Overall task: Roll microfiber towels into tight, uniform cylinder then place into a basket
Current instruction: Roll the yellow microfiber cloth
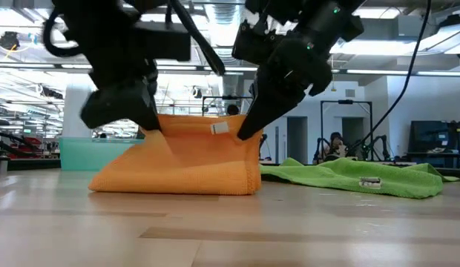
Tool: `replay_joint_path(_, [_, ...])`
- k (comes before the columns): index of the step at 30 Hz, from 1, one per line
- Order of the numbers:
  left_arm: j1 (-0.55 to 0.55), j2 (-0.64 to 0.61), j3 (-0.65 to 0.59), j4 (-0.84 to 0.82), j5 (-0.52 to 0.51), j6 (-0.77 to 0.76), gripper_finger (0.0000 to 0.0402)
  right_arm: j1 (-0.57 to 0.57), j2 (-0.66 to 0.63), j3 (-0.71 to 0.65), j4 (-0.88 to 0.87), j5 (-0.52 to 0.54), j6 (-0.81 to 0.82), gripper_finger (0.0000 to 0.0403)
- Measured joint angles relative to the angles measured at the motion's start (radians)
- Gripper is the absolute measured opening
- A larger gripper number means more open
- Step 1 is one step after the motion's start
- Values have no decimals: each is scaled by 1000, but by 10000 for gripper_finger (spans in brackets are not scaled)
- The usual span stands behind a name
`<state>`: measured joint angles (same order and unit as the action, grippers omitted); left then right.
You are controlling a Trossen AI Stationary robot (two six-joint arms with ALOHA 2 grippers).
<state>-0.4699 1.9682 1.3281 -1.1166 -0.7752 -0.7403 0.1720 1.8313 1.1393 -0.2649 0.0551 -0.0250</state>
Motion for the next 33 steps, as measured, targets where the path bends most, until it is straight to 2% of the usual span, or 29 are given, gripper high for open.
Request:
replay_joint_path(10, [141, 0, 0, -21, 38, 72, 2, -99, 5, 0, 16, -1, -29, 10])
replay_joint_path(21, [188, 1, -2, 32, 79, 196, 7, -116, 32, 0, 8, -5, -28, 10])
replay_joint_path(26, [190, 1, -4, 11, 90, 202, 31, -122, 36, -4, -10, -6, -29, 10])
replay_joint_path(33, [191, 1, -3, -23, 94, 190, 93, -150, 36, -3, 2, -4, -29, 10])
